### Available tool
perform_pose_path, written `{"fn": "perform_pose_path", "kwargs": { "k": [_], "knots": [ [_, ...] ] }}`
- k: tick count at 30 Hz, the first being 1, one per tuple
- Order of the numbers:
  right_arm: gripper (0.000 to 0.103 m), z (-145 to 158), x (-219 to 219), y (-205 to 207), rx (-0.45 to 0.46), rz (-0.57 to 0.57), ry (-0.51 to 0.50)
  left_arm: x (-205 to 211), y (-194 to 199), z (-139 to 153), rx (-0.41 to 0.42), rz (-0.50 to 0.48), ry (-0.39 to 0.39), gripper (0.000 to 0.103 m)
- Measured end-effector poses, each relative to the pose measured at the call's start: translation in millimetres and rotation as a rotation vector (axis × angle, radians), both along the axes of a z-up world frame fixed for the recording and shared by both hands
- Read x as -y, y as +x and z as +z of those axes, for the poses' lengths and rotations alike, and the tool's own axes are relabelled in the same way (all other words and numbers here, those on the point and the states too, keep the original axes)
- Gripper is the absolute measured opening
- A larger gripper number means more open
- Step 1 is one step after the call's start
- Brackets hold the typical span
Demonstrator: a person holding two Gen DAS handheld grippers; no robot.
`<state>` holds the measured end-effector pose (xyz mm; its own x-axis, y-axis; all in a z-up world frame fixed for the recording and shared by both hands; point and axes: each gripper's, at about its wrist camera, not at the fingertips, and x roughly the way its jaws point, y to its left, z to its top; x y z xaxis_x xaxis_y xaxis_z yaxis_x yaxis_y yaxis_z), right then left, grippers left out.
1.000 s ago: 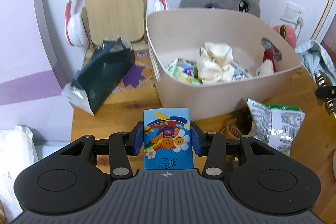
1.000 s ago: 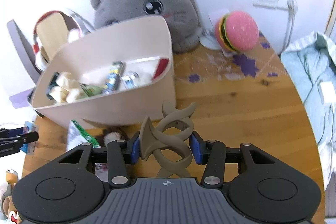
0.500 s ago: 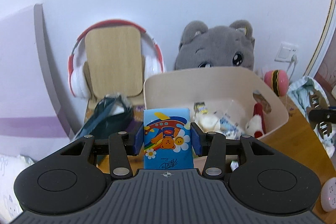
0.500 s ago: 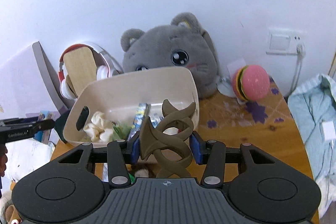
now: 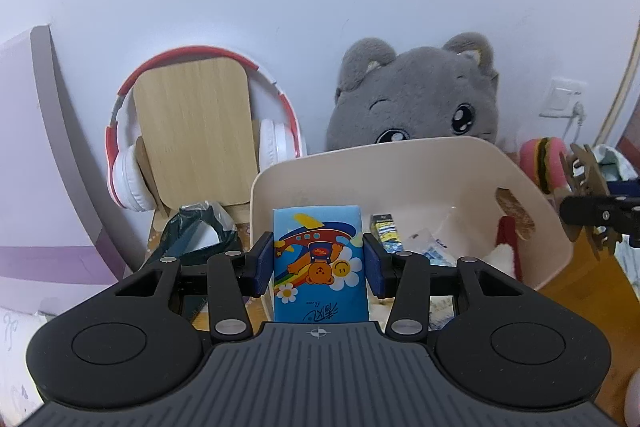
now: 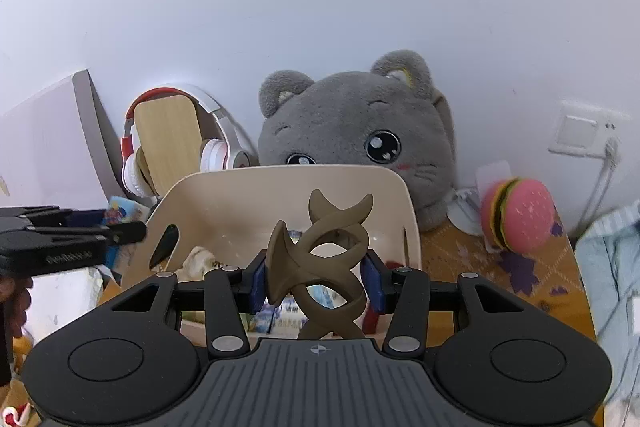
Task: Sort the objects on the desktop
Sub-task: 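Lift the blue box and hair claw and carry them over the basket, then open both tools to drop the blue box and hair claw into the basket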
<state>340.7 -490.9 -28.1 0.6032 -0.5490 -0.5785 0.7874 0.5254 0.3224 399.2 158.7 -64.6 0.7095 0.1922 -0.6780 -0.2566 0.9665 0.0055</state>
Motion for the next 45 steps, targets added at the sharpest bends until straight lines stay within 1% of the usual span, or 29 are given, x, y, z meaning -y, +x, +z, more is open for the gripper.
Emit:
{"fn": "perform_pose_path", "kwargs": {
  "k": [6,10,13,17,24,25,26,27,28,29,30,31,32,33,34,36,39,43,45],
  "knots": [
    [0.045,-5.6,19.5,22.5,-0.020,0.017,-0.018,-2.7,21.4,-19.7,-0.049,0.042,-0.017,0.047],
    [0.045,-15.6,28.9,36.0,-0.056,0.024,-0.024,-3.8,35.3,-33.7,-0.093,0.050,-0.028,0.047],
    [0.045,-26.5,35.4,44.9,-0.076,0.038,-0.004,-2.2,42.5,-45.0,-0.128,0.058,-0.026,0.047],
    [0.045,-43.1,41.8,55.0,-0.108,0.051,0.034,-4.8,47.7,-57.8,-0.162,0.091,-0.063,0.047],
    [0.045,-62.5,49.8,61.3,-0.148,0.041,0.088,4.8,52.5,-69.9,-0.186,0.073,-0.041,0.047],
    [0.045,-64.2,50.6,61.7,-0.154,0.040,0.091,5.8,53.0,-70.5,-0.184,0.073,-0.041,0.049],
    [0.045,-66.0,51.2,62.1,-0.160,0.040,0.094,7.1,53.0,-71.2,-0.182,0.070,-0.042,0.061],
    [0.046,-67.8,52.0,62.9,-0.164,0.040,0.099,8.7,53.0,-71.1,-0.176,0.067,-0.040,0.080],
    [0.054,-68.5,52.4,63.0,-0.166,0.033,0.106,11.2,52.3,-70.7,-0.165,0.058,-0.032,0.087],
    [0.056,-69.4,52.4,62.2,-0.168,0.026,0.107,14.2,51.0,-70.4,-0.151,0.041,-0.027,0.092],
    [0.062,-69.5,52.4,61.4,-0.165,0.021,0.107,17.6,50.8,-68.2,-0.145,0.033,-0.004,0.096],
    [0.070,-69.2,52.3,61.1,-0.166,0.011,0.108,20.9,50.4,-66.4,-0.138,0.026,0.021,0.097],
    [0.076,-68.9,51.7,60.7,-0.170,0.007,0.105,22.5,50.3,-64.8,-0.130,0.019,0.030,0.098],
    [0.085,-67.9,51.2,60.2,-0.172,0.001,0.103,23.7,49.8,-63.1,-0.126,0.014,0.032,0.098],
    [0.090,-66.5,50.5,59.5,-0.172,-0.006,0.099,23.7,49.8,-61.7,-0.125,0.014,0.027,0.098],
    [0.092,-63.0,48.3,57.2,-0.168,-0.012,0.089,22.3,48.0,-57.6,-0.117,0.019,0.011,0.099],
    [0.100,-56.3,45.3,52.8,-0.159,-0.026,0.078,19.8,44.8,-50.6,-0.105,0.026,0.002,0.099],
    [0.102,-46.4,38.1,46.0,-0.142,-0.046,0.066,16.5,35.6,-39.9,-0.083,0.019,-0.016,0.100],
    [0.103,-42.2,32.2,41.8,-0.126,-0.059,0.064,15.3,28.9,-34.2,-0.070,0.014,-0.012,0.100]
  ]
}}
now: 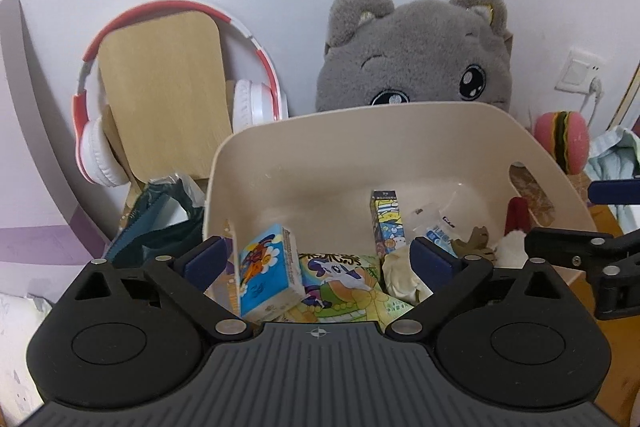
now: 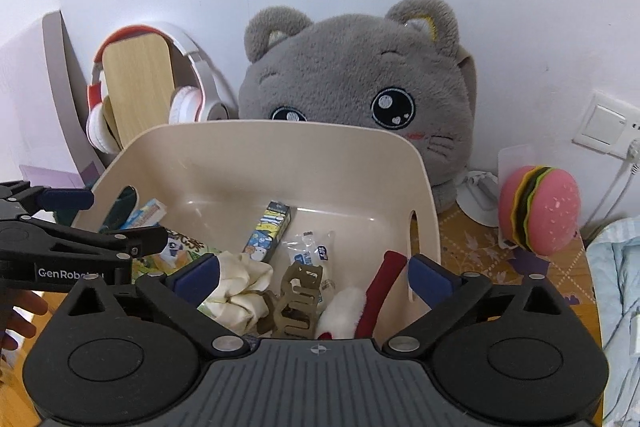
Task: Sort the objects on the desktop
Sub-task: 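Open both tools to drop the blue box and hair claw into the basket, then grasp the dark small box with the left tool while the right grasps the white snack bag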
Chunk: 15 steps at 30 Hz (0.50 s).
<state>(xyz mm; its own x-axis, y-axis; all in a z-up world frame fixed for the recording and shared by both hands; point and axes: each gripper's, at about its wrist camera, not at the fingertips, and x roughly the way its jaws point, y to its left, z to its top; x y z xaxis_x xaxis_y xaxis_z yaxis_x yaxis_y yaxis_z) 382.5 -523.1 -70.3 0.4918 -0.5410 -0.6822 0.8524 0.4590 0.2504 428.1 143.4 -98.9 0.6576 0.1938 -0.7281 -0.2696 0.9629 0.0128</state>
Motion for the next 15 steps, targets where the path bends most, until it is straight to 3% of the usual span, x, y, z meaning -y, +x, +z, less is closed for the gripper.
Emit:
{"fn": "perform_pose_path", "kwargs": {
  "k": [6,15],
  "knots": [
    [0.103,7.5,-23.6,-6.5,0.025,-0.019,-0.013,-7.0,-25.6,17.0,0.045,0.007,-0.023,0.100],
    [0.103,0.4,-72.9,7.8,-0.008,0.020,-0.009,-16.4,-72.3,25.5,0.080,0.008,-0.082,0.100]
  ]
}}
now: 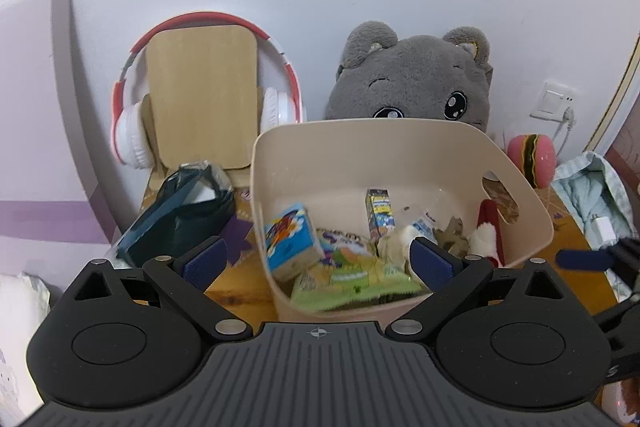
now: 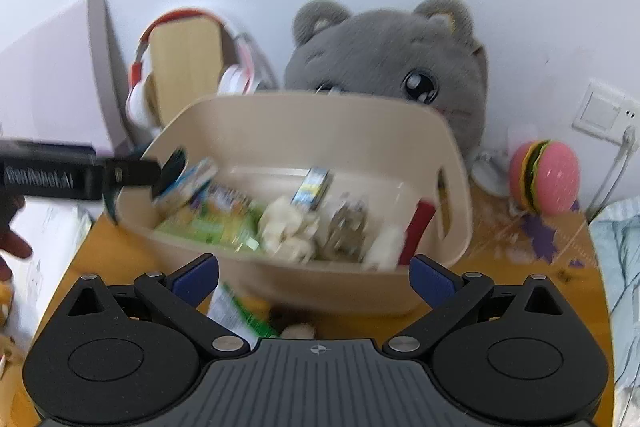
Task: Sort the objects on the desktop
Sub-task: 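Grasp the dark small box with the left tool while the right grasps the white snack bag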
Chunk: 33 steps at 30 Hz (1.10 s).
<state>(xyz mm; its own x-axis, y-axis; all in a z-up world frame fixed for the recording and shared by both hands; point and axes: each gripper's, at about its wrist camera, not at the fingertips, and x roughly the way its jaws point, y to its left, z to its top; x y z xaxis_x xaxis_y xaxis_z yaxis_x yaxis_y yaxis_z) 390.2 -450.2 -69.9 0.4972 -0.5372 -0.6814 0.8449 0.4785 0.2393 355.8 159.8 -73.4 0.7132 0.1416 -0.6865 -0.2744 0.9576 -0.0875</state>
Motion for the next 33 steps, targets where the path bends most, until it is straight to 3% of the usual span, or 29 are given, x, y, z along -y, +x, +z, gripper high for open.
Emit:
{"fn": "perform_pose_path", "kwargs": {
  "k": [5,16,28,33],
  "knots": [
    [0.103,-12.8,-19.9,11.2,-0.018,0.008,0.041,-0.3,-27.8,-12.0,-0.015,0.013,-0.013,0.100],
    [0.103,-33.2,-34.8,25.1,-0.068,0.017,0.069,21.9,-67.5,-65.1,-0.146,-0.035,-0.098,0.100],
    [0.103,-47.2,-33.0,15.3,-0.128,-0.039,0.095,61.8,-53.4,-104.6,-0.246,-0.129,-0.134,0.100],
    [0.103,-49.8,-30.2,0.9,-0.144,-0.140,0.095,69.6,-39.7,-114.9,-0.260,-0.127,-0.114,0.100]
  ]
}}
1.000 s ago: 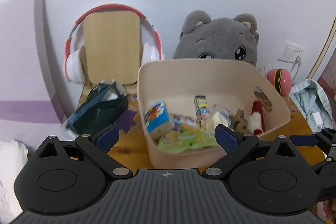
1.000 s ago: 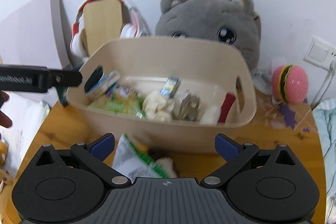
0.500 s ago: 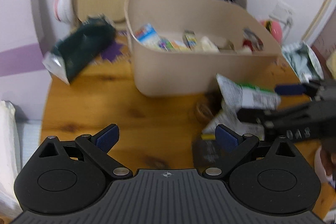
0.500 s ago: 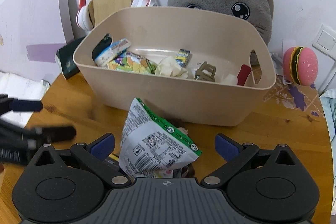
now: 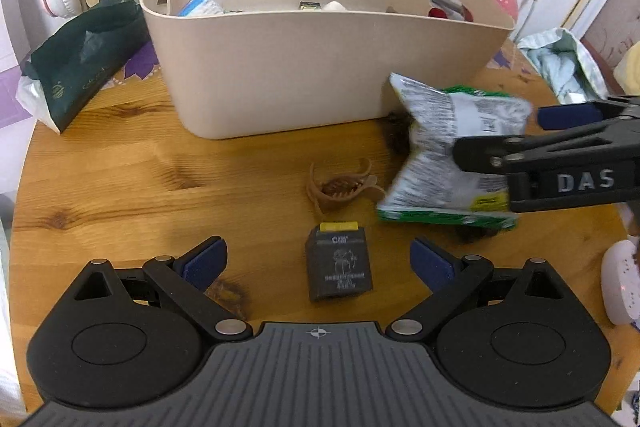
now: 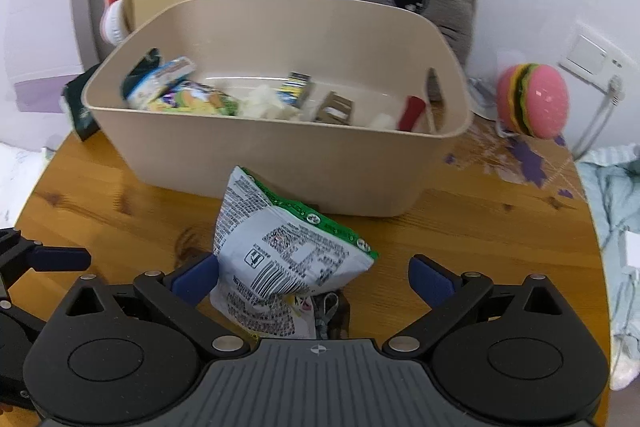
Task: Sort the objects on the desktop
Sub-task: 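Grasp the dark small box with the left tool while the right grasps the white snack bag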
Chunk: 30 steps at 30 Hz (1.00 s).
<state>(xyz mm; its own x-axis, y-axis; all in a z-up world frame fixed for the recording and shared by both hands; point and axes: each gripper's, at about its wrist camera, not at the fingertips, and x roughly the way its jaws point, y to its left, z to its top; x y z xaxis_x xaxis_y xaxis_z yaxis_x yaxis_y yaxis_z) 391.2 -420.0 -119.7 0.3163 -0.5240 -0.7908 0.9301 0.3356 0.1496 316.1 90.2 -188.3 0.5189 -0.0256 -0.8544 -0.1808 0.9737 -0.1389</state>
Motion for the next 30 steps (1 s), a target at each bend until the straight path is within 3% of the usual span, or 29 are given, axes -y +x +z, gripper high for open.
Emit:
{"fn": "perform_pose_path", "kwargs": {
  "k": [3,7,12,19,27,30],
  "knots": [
    [0.103,-3.1,3.2,-8.1,-0.011,-0.037,0.013,1.8,6.3,-5.0,-0.013,0.000,0.008,0.100],
    [0.103,-3.6,7.4,-17.6,0.093,-0.056,0.033,3.0,9.2,-10.1,-0.027,-0.001,0.046,0.100],
    [0.102,-7.2,11.1,-1.6,0.090,-0.079,0.041,-0.1,9.8,-13.8,-0.037,0.002,0.069,0.100],
    [0.092,-11.9,4.8,9.5,0.122,-0.078,0.061,-7.5,9.6,-20.0,-0.057,0.014,0.096,0.100],
    [0.089,-8.9,-31.1,-24.2,0.382,-0.208,0.100,-15.9,8.7,-20.8,-0.041,0.017,0.111,0.100],
    [0.085,-15.4,-33.1,-25.2,0.404,-0.213,0.126,-17.0,10.2,-18.2,-0.035,0.004,0.131,0.100]
  ]
}}
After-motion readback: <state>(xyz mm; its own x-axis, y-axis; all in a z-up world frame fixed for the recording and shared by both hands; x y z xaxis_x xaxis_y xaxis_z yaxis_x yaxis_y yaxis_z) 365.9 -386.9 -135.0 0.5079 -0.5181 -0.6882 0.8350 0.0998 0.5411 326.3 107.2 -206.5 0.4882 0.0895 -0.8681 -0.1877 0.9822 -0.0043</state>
